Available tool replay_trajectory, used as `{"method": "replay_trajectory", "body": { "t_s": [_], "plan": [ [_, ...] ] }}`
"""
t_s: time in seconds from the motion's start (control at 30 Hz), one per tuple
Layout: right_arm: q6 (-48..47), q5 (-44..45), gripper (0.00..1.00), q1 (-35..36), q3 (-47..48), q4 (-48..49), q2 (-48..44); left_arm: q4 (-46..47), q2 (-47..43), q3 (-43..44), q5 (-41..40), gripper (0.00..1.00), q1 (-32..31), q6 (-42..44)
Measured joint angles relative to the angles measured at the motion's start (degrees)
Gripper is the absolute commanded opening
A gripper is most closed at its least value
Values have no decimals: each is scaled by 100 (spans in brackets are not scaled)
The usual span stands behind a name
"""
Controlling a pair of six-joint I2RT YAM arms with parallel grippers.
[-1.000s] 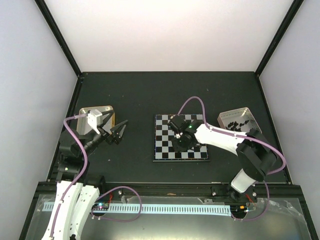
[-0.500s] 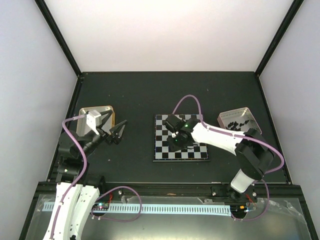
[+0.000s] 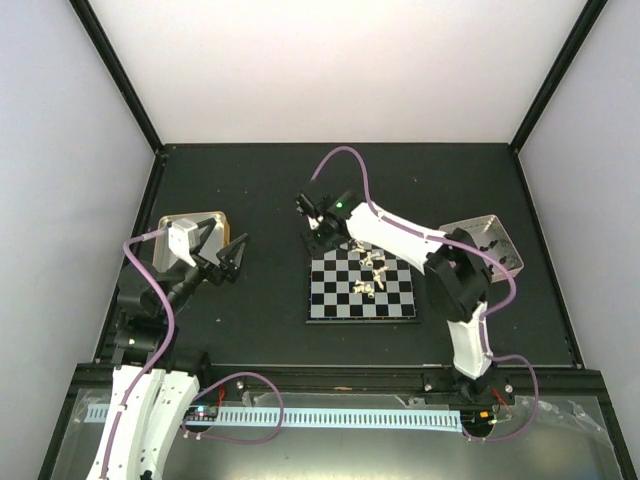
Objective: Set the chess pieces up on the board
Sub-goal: Place the chess piece on the chessboard.
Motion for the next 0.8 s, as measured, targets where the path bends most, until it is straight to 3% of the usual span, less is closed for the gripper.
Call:
{"method": "replay_trajectory", "body": {
  "t_s": [0.13, 0.8],
  "plan": [
    [-348, -48, 8, -304, 861, -203, 730, -39, 0, 0, -96, 99, 0, 0],
    [-890, -348, 11, -741, 2774, -1167, 2256, -46, 0, 2, -136, 99, 2, -2]
  ]
}}
